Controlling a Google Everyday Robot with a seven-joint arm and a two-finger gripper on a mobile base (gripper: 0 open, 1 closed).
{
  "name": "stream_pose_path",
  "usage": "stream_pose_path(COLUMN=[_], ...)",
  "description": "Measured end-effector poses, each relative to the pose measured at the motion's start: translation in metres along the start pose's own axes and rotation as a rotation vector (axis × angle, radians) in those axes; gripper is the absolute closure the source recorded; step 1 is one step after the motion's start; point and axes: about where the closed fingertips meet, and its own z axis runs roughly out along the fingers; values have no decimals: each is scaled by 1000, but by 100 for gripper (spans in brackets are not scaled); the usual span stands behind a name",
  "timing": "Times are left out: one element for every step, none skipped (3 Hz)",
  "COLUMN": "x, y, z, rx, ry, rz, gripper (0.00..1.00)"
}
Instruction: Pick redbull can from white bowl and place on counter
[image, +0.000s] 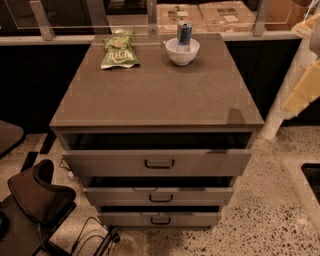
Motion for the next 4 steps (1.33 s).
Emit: stream_pose_path(x=[1,-3,-14,-30], y=[-57,-103,-138,-167], z=[6,13,27,44], rx=[119,208,237,258], ry=[-138,-319,-489,-663], rz=[116,256,391,486], gripper=[0,0,0,0])
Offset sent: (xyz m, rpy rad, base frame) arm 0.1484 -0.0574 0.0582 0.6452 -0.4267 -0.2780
